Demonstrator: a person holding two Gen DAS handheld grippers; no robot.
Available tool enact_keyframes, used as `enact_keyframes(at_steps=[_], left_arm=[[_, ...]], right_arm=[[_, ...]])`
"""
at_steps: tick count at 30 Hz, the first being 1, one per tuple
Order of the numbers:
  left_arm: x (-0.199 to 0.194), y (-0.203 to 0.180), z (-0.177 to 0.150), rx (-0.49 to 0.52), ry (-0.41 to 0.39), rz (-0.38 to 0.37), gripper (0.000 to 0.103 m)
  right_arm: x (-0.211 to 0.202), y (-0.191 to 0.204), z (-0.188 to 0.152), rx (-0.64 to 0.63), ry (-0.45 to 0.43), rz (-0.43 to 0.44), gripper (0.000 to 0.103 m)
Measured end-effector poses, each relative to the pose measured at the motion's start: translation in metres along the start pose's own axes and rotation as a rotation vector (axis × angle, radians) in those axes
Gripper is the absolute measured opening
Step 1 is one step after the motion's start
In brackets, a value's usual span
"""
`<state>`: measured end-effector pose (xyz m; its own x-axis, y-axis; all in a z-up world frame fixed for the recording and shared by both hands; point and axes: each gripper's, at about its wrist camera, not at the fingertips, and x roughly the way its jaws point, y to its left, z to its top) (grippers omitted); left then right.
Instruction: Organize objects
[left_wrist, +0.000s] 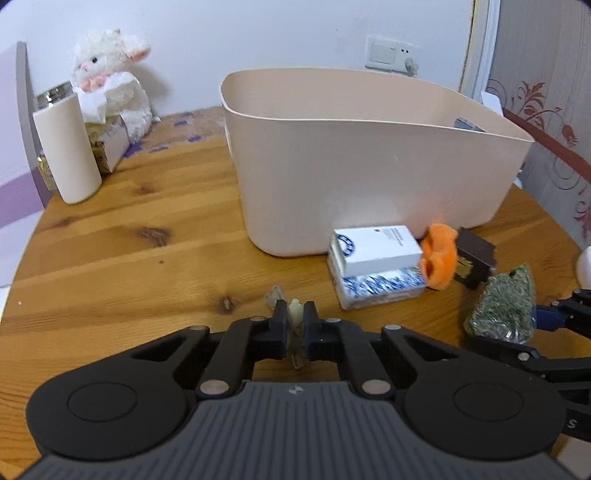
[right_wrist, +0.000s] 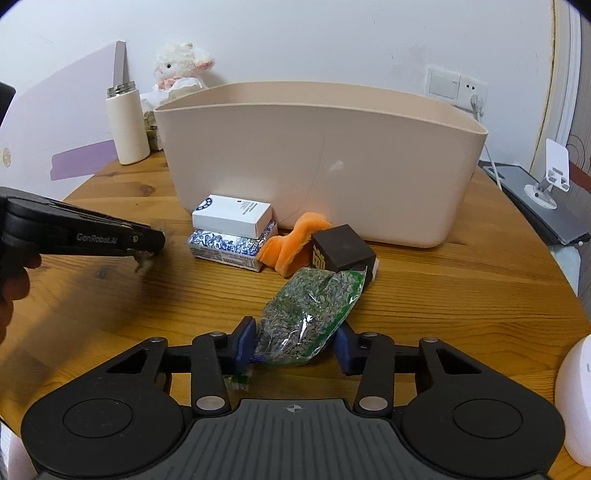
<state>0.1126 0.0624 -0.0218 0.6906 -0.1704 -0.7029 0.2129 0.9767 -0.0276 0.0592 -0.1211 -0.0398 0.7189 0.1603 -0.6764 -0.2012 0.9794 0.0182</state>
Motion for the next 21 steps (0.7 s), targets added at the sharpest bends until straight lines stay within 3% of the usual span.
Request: enact_keyframes(at_steps=[1,17,18,20,21], left_arm=[[-0.001,0.0,-0.001,0.003,-0.003,0.0,0.001],[-0.008,0.0,-0.018,-0.022,0.023,-0.007,0.007],[-0.009,0.001,-0.019,-0.031,0.025,-0.018,0.013],[-0.01,0.003,-0.021,-0.066,0.054,-0.046,0.038],[-0.011,0.003,-0.022,-0.078,0.051,-0.054,0.061]], right_arm=[[-0.002,0.0,0.0,0.0,-0.004,0.0,0.042],[-0.016,-0.007,-0.003,0.016,-0.024,-0.014,0.041],[-0.015,-0.006,-0.003,0.015,-0.023,-0.014,0.041],[-0.016,-0.006,-0.004,0.014,-0.023,-0.014,0.041],[-0.016,-0.006,-0.004,0.014,-0.024,-0.015,0.041]])
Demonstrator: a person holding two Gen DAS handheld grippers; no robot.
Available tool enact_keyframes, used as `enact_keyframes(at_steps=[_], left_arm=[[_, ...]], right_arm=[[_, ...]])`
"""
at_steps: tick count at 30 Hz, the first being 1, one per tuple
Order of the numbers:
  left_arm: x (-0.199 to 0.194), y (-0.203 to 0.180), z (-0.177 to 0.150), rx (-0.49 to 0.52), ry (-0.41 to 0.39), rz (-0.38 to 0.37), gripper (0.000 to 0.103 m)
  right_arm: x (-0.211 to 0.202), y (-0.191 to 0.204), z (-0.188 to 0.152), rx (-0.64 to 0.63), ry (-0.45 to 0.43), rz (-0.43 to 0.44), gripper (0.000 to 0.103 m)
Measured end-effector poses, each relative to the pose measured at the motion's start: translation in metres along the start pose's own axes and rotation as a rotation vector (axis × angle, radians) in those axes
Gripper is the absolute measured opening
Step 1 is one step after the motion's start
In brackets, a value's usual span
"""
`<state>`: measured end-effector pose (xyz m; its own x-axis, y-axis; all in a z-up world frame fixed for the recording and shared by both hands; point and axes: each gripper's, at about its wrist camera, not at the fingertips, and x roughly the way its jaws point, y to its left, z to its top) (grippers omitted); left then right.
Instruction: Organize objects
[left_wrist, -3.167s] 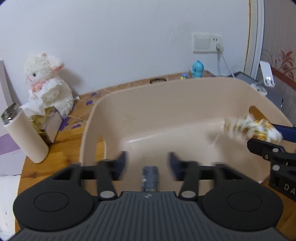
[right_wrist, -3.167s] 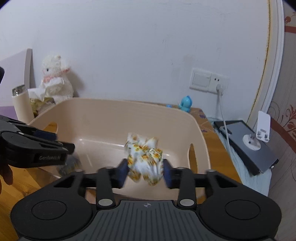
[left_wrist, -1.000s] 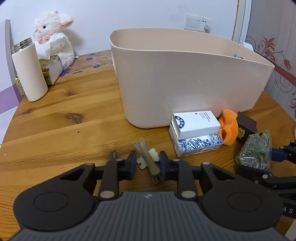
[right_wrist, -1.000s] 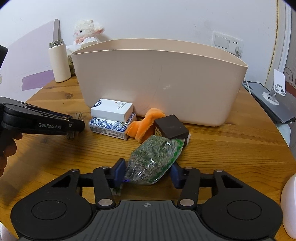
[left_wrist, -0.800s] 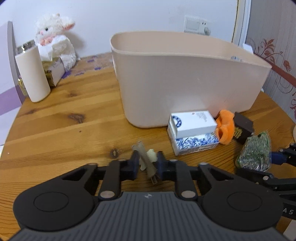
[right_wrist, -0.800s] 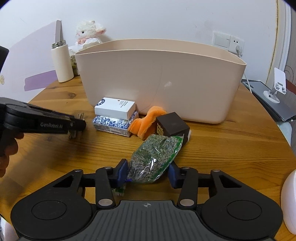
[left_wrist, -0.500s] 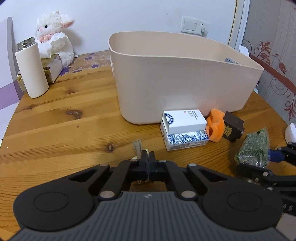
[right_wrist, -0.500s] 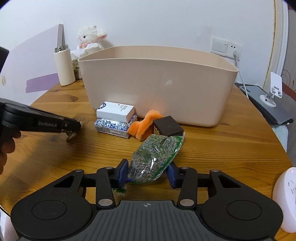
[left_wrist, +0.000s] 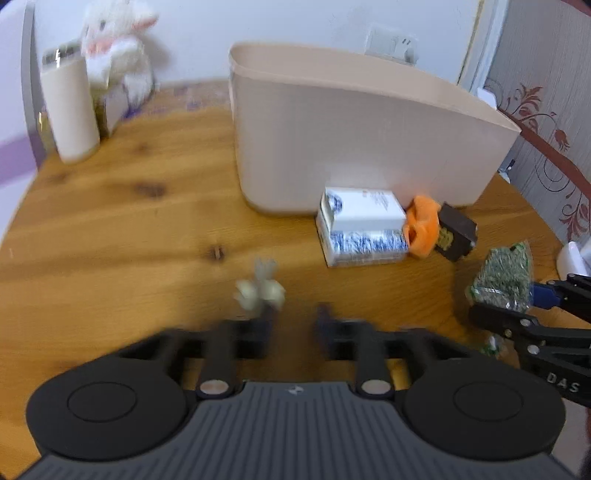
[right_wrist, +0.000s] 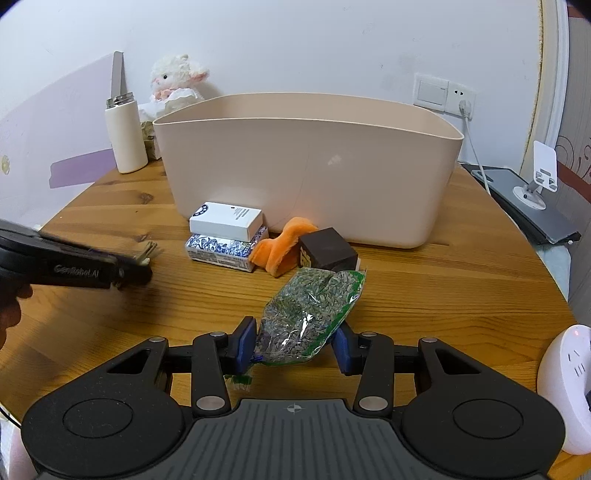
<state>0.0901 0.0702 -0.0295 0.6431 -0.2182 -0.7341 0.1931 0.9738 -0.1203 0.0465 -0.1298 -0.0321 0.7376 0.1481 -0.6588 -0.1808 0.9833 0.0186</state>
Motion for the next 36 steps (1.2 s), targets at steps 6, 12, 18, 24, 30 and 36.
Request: enact_keyframes(at_steps=[6,12,18,24,30,36], left_arm=[[-0.002,-0.007,-0.012,0.064,-0.025,0.088,0.062],[-0.013,0.004,-0.009,0.033,-0.085,0.12,0.063],[-0.006,0.021,-0.001,0.038,-0.054,0.134,0.064],[0.005,0.032,-0.001,0.045,-0.053,0.087,0.064],[0.008,0.024,0.0,0.086,-0.072,0.071,0.045],[0.003,0.02,-0.005,0.083,-0.066,0.039,0.045]], right_arm=[[-0.001,-0.002,0.0,0.008,-0.002,-0.003,0.041],[-0.002,-0.001,-0.002,0.005,-0.002,-0.002,0.041],[-0.002,-0.001,-0.002,0.011,-0.003,-0.001,0.041],[-0.002,0.001,-0.003,0.007,-0.001,0.004,0.041],[-0.001,0.003,-0.004,0.006,0.002,0.008,0.041],[-0.002,0.001,-0.004,0.015,0.003,0.001,0.041]])
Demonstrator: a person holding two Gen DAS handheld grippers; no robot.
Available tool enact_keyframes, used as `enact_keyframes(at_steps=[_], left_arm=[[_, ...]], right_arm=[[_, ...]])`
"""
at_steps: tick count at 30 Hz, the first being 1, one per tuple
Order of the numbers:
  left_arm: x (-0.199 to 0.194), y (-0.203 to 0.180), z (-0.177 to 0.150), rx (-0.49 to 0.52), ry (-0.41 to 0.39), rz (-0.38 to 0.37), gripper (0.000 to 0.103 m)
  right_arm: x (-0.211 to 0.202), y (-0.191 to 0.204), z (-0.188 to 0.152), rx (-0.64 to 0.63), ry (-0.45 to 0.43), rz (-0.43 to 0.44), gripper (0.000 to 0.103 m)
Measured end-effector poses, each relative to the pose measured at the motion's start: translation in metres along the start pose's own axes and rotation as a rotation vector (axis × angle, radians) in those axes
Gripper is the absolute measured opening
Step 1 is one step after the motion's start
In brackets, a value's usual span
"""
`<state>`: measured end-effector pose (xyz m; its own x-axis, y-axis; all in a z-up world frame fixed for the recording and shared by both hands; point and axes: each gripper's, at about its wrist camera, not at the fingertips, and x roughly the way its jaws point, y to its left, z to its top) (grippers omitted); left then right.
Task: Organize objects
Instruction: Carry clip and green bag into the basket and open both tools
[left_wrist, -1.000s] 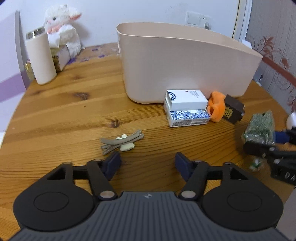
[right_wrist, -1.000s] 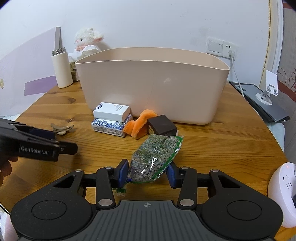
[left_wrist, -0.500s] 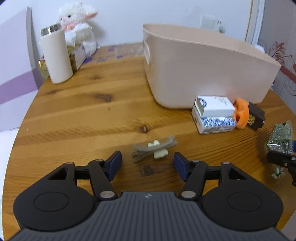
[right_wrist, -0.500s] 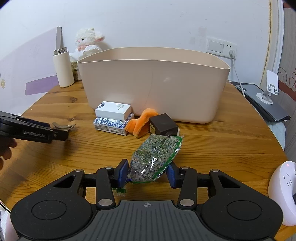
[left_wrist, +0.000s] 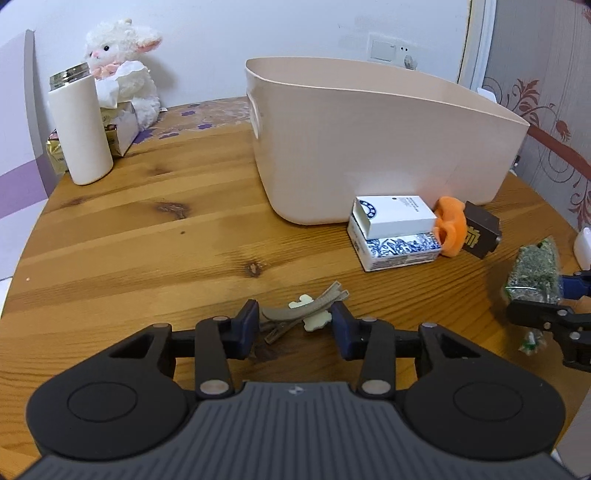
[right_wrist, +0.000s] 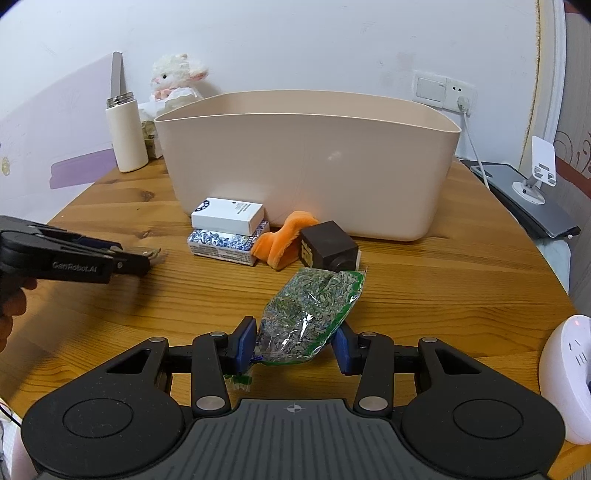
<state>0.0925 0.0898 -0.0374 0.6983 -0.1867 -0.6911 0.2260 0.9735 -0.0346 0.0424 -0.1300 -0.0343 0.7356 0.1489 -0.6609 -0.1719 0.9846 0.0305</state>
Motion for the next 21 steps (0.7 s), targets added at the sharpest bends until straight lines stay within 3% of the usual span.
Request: enact_keyframes(at_steps=[10,21], left_arm=[[-0.025,-0.002,0.005,-0.055,-0.043,-0.012,0.044],[-0.081,-0.017,0.063,-0.043,-0.22,0.015,0.044]], right_arm=[[-0.009,-0.001,0.007,-0.006,-0.039,-0.007,0.041],[-0.044,-0.018,0.066,-0.044,-0.234,-0.067,0.041]])
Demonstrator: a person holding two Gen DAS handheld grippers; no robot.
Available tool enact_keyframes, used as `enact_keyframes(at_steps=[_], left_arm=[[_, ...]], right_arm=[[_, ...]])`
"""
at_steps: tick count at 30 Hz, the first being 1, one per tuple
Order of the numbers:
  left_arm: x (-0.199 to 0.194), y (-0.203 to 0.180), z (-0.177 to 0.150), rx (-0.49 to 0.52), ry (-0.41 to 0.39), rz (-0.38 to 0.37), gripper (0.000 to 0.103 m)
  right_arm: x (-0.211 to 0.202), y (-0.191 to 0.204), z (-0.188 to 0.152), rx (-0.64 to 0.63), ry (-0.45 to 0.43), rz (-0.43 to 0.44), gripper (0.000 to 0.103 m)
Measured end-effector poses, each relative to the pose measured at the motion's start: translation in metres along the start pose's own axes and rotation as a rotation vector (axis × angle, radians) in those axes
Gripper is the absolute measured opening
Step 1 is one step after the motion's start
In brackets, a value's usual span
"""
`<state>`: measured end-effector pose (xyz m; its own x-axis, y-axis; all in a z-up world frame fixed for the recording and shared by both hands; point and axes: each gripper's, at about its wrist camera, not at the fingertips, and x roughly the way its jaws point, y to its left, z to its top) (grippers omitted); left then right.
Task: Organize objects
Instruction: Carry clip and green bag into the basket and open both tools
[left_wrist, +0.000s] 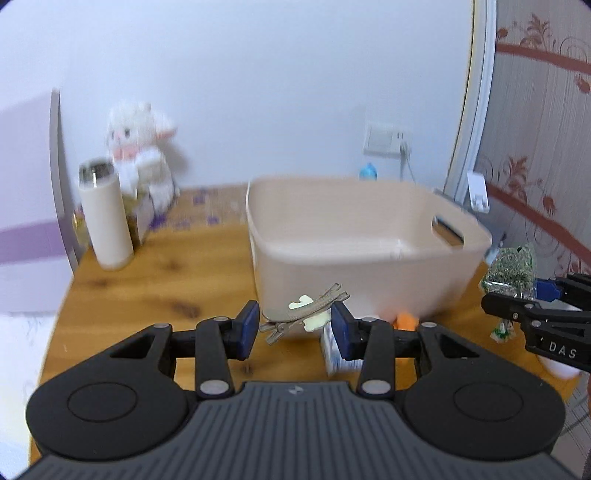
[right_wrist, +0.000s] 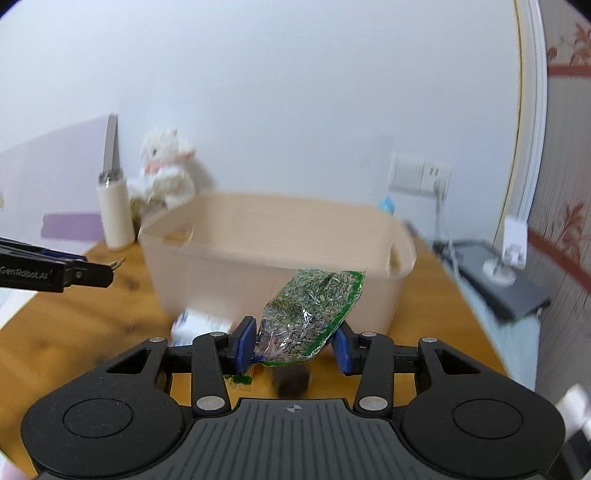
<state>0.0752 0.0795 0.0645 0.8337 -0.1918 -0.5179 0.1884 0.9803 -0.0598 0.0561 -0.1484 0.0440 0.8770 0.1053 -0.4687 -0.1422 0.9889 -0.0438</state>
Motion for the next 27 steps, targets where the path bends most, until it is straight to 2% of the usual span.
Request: enact_keyframes(at_steps=[6,11,18,25,26,27], left_arm=[[0.012,-0.021,0.045,0.044,-0.064,0.027,0.044],[0.049,-0.04,0.071,0.082,-0.048,0.052,0.044],[0.12,-0.057,0.069,0.12,0.06,0.119,0.044],[0.154,-0.062,0.054,0.134,0.141,0.146,0.045],[0.155,-0.062,0.053,0.132,0.147,0.147,0.046],[0.155,-0.061,0.053,0.127,0.152,0.148,0.046]], right_arm=[[0.005,-0.016,0.042,-0.003,-0.093,-0.026,0.041],[0.028,-0.024,0.065,-0.005,-0.102,-0.034,0.041],[0.081,-0.026,0.069,-0.031,-0.018,-0.047,0.041],[0.121,-0.022,0.055,-0.05,0.107,-0.065,0.042],[0.122,-0.023,0.053,-0.038,0.106,-0.062,0.042],[0.123,-0.025,0.054,-0.029,0.111,-0.062,0.052]])
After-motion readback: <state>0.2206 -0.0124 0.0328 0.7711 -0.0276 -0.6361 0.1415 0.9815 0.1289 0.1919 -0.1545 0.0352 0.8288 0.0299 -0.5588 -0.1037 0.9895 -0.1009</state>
